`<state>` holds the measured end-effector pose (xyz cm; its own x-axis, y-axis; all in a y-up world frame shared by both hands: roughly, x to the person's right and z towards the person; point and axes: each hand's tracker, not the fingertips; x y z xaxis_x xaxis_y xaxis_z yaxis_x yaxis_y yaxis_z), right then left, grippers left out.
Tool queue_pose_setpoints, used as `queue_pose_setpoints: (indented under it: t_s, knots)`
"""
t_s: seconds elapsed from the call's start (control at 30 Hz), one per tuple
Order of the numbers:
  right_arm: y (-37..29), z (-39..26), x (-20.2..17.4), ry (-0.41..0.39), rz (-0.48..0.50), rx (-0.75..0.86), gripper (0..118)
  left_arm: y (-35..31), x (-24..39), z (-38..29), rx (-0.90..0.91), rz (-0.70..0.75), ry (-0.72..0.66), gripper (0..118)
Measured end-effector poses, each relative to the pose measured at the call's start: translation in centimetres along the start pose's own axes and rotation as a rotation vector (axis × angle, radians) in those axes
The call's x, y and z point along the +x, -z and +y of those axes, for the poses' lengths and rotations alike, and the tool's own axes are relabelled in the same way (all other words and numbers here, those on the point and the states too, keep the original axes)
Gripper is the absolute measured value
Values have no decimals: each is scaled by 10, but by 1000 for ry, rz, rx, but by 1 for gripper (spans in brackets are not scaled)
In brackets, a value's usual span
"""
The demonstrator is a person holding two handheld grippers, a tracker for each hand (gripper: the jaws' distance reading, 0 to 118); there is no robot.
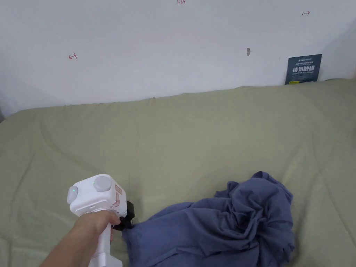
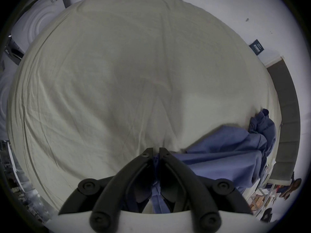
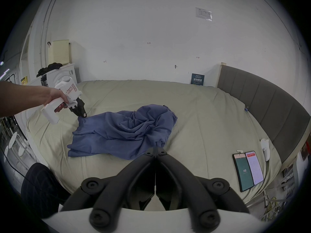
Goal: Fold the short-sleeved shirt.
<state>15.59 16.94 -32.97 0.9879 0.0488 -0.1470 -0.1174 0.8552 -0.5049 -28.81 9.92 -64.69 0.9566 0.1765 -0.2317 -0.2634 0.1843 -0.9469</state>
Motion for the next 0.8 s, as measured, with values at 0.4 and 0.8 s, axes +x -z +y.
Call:
queue_pose_setpoints:
  t_s: [0.4, 0.8]
  knots:
    - [31, 36, 20, -55, -43, -24, 0, -45, -44, -45, 259, -282, -20, 2]
    - [269, 142, 106, 43, 17, -394, 0, -43, -35, -88, 385, -441, 37, 2]
